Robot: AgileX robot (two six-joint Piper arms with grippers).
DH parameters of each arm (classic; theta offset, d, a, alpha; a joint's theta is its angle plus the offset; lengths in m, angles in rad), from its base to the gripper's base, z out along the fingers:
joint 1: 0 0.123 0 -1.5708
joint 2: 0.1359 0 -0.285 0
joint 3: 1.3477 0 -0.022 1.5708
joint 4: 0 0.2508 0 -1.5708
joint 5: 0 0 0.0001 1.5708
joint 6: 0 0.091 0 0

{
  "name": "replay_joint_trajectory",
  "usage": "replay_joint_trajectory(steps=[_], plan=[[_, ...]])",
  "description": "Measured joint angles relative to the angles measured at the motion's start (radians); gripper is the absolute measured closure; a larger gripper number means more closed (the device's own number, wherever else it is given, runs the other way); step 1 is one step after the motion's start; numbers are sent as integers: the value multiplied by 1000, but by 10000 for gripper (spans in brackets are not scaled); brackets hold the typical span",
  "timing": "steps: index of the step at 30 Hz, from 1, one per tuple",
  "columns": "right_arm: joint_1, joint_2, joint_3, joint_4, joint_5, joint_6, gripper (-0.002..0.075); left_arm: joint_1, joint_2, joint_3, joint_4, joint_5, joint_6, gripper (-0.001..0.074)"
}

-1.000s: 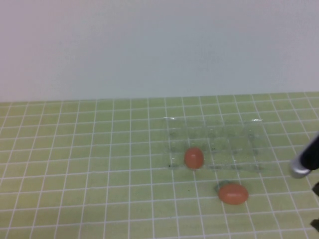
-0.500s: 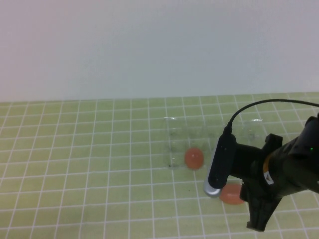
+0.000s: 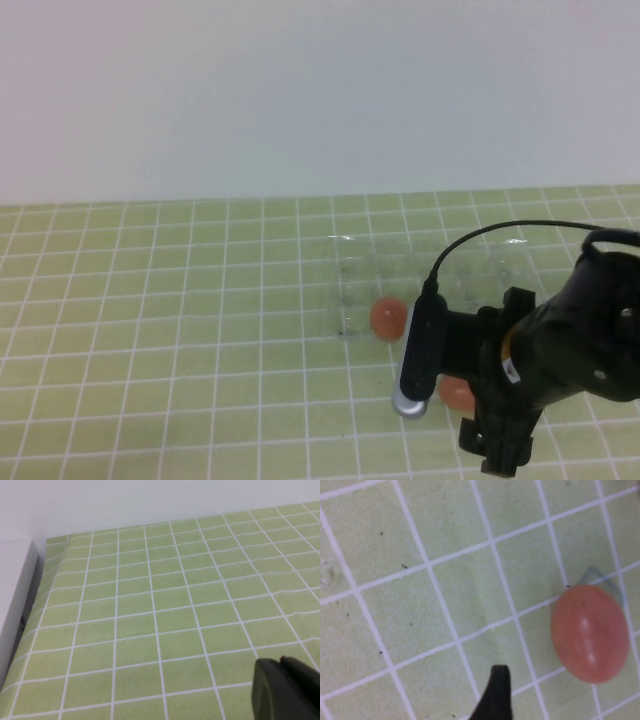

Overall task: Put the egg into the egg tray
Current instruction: Pick up the egg

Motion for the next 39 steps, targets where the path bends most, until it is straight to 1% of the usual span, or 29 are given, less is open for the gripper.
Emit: replay_joint_trajectory(steps=[13, 20, 24, 26, 39], plan=[[0, 86, 0, -12, -92, -31, 68, 0, 0, 0, 0, 0, 0, 735], [-31, 112, 0, -12, -142, -56, 67, 0, 0, 0, 0, 0, 0, 735], [-60, 126, 0, 83, -156, -140, 67, 0, 0, 0, 0, 0, 0, 735], [-69, 131, 0, 101, -160, -169, 67, 0, 0, 0, 0, 0, 0, 735], [-90, 161, -2, 87, -186, -291, 67, 0, 0, 0, 0, 0, 0, 735]])
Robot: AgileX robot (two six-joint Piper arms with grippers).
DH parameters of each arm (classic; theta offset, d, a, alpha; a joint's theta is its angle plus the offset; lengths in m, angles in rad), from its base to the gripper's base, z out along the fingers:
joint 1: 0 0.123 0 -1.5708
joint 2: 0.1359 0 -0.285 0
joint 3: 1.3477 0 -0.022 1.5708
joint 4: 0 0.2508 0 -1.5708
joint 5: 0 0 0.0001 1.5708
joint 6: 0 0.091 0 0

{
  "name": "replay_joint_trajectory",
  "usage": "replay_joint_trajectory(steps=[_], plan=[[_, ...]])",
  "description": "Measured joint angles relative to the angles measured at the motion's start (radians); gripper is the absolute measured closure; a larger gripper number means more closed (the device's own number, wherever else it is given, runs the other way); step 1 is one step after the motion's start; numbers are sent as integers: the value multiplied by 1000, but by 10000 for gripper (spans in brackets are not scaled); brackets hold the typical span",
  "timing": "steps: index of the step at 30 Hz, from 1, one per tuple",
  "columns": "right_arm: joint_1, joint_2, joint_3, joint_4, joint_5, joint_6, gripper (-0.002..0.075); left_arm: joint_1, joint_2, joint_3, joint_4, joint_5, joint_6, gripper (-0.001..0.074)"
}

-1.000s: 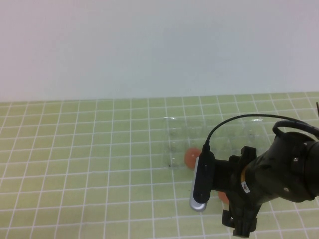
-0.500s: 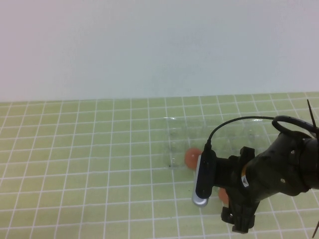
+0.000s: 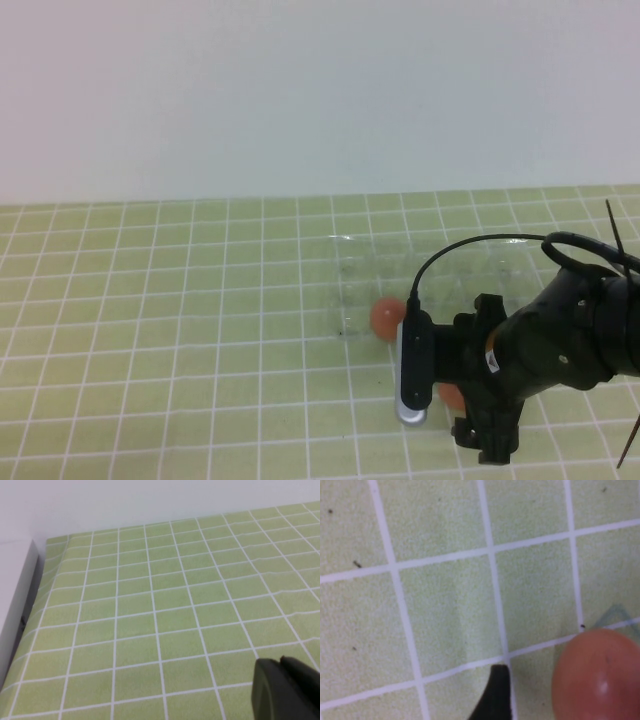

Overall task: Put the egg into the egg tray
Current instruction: Pick up the egg

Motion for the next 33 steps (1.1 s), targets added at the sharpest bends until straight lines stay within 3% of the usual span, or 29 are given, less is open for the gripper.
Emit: replay_joint_trajectory(steps=[33], plan=[[-19, 15, -42, 45, 42, -30, 68, 0, 0, 0, 0, 0, 0, 735]])
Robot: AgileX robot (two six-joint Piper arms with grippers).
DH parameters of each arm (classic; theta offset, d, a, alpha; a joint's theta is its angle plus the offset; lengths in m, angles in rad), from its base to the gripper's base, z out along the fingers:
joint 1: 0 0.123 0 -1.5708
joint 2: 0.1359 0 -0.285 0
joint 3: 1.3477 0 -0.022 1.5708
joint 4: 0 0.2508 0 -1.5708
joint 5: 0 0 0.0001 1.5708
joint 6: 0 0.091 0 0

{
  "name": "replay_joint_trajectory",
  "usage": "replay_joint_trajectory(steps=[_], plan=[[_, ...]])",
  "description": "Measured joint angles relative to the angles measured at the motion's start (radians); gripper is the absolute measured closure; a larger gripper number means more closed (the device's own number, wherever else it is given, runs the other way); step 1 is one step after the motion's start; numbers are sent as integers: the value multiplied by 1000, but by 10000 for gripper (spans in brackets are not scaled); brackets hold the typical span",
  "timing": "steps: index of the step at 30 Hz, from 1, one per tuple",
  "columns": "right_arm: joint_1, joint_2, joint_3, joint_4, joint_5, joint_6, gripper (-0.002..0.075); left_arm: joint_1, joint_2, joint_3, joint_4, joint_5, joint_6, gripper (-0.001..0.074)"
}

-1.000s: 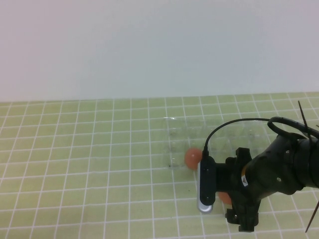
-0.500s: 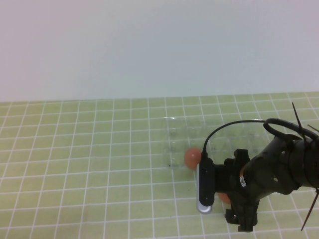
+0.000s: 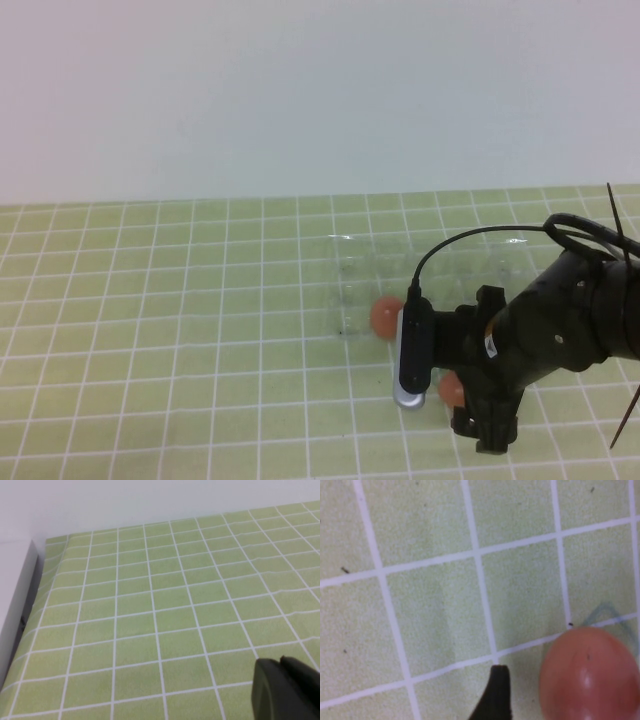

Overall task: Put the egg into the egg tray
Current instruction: Pick up the egg

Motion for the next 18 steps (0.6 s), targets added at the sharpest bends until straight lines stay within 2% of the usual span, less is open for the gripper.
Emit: replay_joint_trajectory(steps=[7, 13, 18], plan=[[-13, 0, -2, 23, 4, 0, 76, 0, 0, 0, 0, 0, 0, 735], [-30, 0, -2, 27, 4, 0, 161, 0, 0, 0, 0, 0, 0, 735], [-30, 12, -11, 36, -13, 0, 183, 0, 0, 0, 0, 0, 0, 735]])
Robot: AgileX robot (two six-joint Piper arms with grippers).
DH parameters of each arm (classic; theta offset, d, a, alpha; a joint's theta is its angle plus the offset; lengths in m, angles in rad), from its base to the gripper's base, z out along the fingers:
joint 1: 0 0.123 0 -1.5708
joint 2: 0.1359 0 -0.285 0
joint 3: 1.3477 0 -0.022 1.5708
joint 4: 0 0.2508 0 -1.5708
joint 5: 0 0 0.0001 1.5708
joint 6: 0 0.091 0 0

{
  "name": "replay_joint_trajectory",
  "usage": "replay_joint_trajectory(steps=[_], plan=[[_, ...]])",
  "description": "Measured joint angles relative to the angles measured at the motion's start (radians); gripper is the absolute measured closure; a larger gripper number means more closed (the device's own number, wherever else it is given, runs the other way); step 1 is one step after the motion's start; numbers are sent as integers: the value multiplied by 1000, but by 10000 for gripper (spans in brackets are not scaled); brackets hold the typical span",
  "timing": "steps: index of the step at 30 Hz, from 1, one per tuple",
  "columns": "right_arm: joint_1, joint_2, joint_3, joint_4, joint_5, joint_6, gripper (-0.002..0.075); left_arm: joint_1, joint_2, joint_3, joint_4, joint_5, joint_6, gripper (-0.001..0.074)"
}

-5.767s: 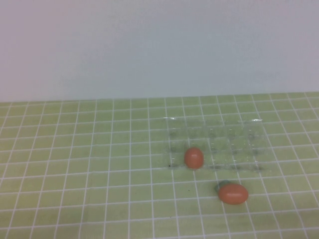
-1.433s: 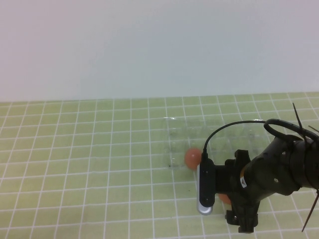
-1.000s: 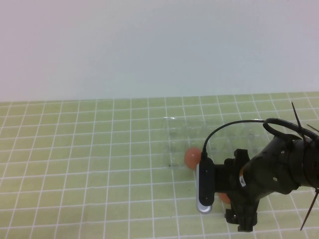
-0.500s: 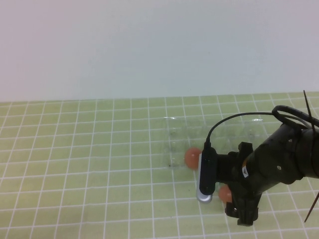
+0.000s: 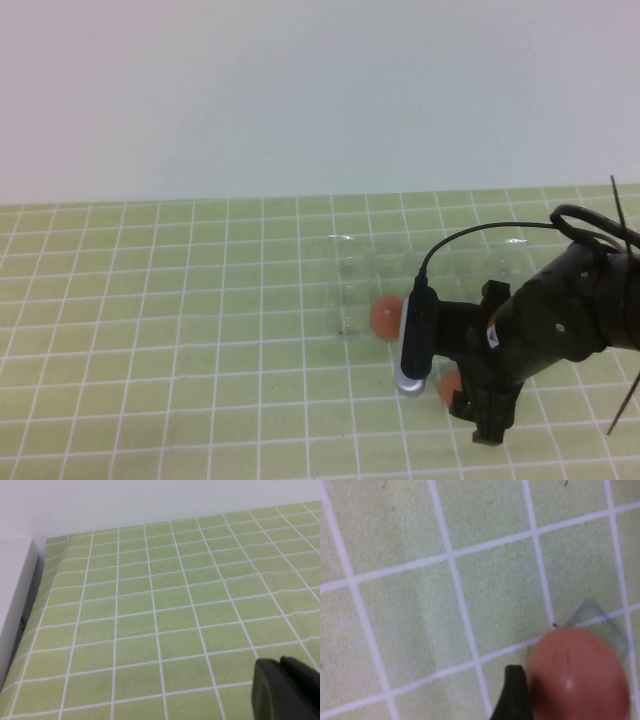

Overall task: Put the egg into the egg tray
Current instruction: Pick up the egg

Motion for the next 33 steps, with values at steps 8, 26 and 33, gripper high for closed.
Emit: replay_joint_trajectory(steps=[8, 26, 33], plan=[[0, 52, -44, 17, 23, 0, 186, 0, 0, 0, 0, 0, 0, 735], [0, 75, -51, 34, 61, 0, 342, 0, 0, 0, 0, 0, 0, 735], [0, 56, -53, 99, 55, 0, 353, 0, 0, 0, 0, 0, 0, 735]])
